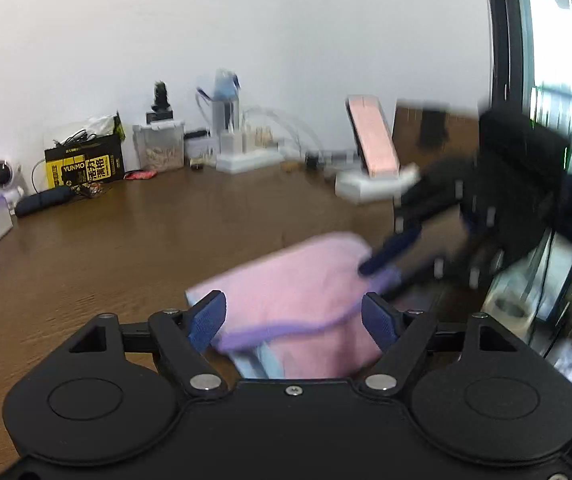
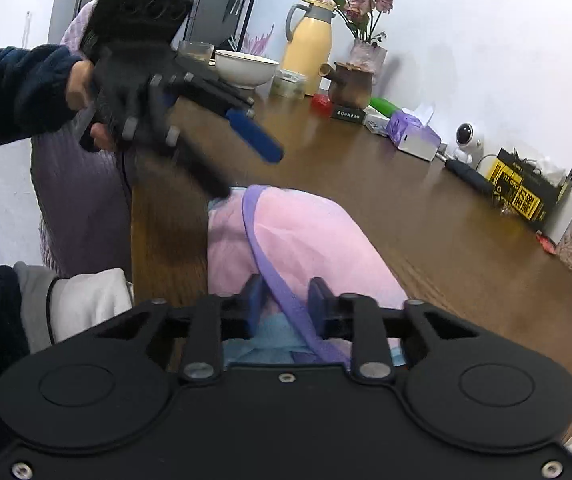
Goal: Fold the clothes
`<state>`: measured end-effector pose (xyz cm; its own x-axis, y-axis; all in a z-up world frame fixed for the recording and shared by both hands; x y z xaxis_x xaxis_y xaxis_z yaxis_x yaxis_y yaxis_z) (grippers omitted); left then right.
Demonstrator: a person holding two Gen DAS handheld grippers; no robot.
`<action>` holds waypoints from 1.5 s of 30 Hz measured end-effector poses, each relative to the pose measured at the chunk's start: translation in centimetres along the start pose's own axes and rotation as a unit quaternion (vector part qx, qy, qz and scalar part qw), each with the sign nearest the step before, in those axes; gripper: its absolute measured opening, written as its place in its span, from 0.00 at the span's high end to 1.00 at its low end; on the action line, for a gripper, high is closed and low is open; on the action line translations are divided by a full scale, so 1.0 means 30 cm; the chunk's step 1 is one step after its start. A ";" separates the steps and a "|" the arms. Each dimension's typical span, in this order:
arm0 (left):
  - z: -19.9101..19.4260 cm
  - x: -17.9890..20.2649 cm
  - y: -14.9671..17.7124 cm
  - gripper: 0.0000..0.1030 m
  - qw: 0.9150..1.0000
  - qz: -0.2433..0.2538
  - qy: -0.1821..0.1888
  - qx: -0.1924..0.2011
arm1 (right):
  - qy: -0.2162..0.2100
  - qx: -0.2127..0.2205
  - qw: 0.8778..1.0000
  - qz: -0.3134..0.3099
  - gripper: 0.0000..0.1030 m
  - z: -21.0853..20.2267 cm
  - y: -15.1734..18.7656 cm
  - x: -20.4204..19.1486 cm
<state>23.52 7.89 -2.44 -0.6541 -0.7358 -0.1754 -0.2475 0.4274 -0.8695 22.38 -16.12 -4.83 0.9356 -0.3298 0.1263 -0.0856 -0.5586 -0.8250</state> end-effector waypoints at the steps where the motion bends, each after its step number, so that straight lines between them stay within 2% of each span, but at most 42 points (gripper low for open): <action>1: 0.016 0.011 0.015 0.29 1.000 -0.003 0.001 -0.009 | -0.001 0.004 1.000 0.008 0.82 -0.003 -0.002 0.002; 4: 0.047 0.009 0.046 0.29 0.999 -0.032 0.002 -0.019 | -0.004 0.014 1.000 0.014 0.93 -0.014 -0.022 -0.004; 10: 0.063 0.002 0.062 0.29 0.998 -0.045 -0.011 -0.032 | -0.008 0.014 1.000 0.007 0.94 -0.033 -0.048 -0.031; 14: 0.055 -0.002 0.066 0.29 0.999 -0.045 -0.007 -0.026 | -0.013 -0.029 0.999 -0.028 0.93 -0.009 -0.013 -0.094; 16: 0.035 -0.015 0.059 0.29 0.999 -0.046 0.020 -0.022 | -0.003 -0.049 0.998 -0.045 0.93 0.026 0.026 -0.120; 18: -0.034 -0.043 0.042 0.29 0.995 -0.062 0.073 0.018 | 0.003 -0.036 0.998 -0.043 0.93 0.027 0.032 -0.123; 20: -0.091 -0.072 0.012 0.27 0.988 -0.084 0.109 0.067 | 0.007 -0.035 0.999 -0.034 0.93 0.027 0.033 -0.123; 21: -0.118 -0.088 -0.004 0.22 0.984 -0.094 0.124 0.091 | 0.010 -0.034 0.999 -0.037 0.93 0.027 0.036 -0.126; 22: -0.127 -0.095 -0.011 0.16 0.982 -0.098 0.126 0.101 | 0.011 -0.032 0.999 -0.040 0.93 0.027 0.038 -0.129; 23: -0.110 -0.117 -0.032 0.15 0.983 -0.107 0.097 0.109 | 0.012 -0.031 0.999 -0.041 0.93 0.029 0.039 -0.130; 24: -0.079 -0.142 -0.052 0.15 0.985 -0.116 0.066 0.105 | 0.010 -0.031 0.999 -0.043 0.93 0.032 0.038 -0.128; 25: -0.062 -0.156 -0.057 0.16 0.986 -0.119 0.053 0.100 | 0.007 -0.034 0.998 -0.047 0.93 0.030 0.039 -0.126; 26: -0.019 -0.175 -0.068 0.17 0.989 -0.123 0.026 0.077 | 0.006 -0.036 0.998 -0.052 0.93 0.027 0.040 -0.125; 27: 0.041 -0.183 -0.074 0.17 0.992 -0.121 0.005 0.035 | 0.007 -0.040 0.997 -0.059 0.93 0.024 0.041 -0.128; 28: 0.062 -0.186 -0.075 0.18 0.993 -0.118 0.001 0.019 | 0.008 -0.043 0.997 -0.064 0.93 0.021 0.041 -0.130; 31: 0.121 -0.117 -0.032 0.20 0.997 -0.065 0.026 -0.035 | 0.011 -0.044 0.997 -0.065 0.93 0.014 0.046 -0.122; 33: 0.130 -0.079 0.001 0.20 0.997 -0.054 0.034 -0.054 | 0.011 -0.041 0.998 -0.056 0.93 0.000 0.056 -0.110; 35: 0.123 -0.066 0.012 0.20 0.996 -0.059 0.027 -0.054 | 0.003 -0.047 0.997 -0.054 0.88 -0.019 0.053 -0.098; 36: 0.121 -0.059 0.012 0.20 0.997 -0.058 0.021 -0.055 | -0.012 -0.055 0.997 -0.048 0.77 -0.037 0.039 -0.087; 37: 0.118 -0.056 0.014 0.19 0.997 -0.058 0.018 -0.054 | -0.026 -0.055 0.997 -0.040 0.71 -0.055 0.023 -0.076; 39: 0.112 -0.053 0.022 0.19 0.997 -0.060 0.013 -0.052 | -0.032 -0.019 0.999 -0.009 0.65 -0.096 -0.030 -0.023; 42: 0.115 -0.045 0.025 0.19 0.997 -0.060 0.010 -0.051 | -0.027 0.028 0.997 0.071 0.54 -0.092 -0.090 0.076; 44: 0.126 -0.046 0.020 0.19 0.997 -0.059 0.010 -0.052 | -0.019 0.016 0.996 0.089 0.50 -0.044 -0.090 0.112; 45: 0.126 -0.046 0.019 0.19 0.997 -0.057 0.011 -0.053 | -0.016 -0.011 0.996 0.084 0.50 0.003 -0.071 0.121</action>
<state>26.97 7.17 -4.43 -0.6328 -0.7714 -0.0673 -0.3939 0.3956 -0.8297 26.00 -16.05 -2.66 0.9179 -0.3956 -0.0310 -0.2491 -0.5138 -0.8209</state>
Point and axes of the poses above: each gripper's, at about its wrist camera, not at the fingertips, and z roughly the way its jaws point, x to its right, y to its underside, the point moved 3 cm from there along z, roughly the way its jaws point, and after that the axes turned 9 degrees about z, right-handed, at the moved point
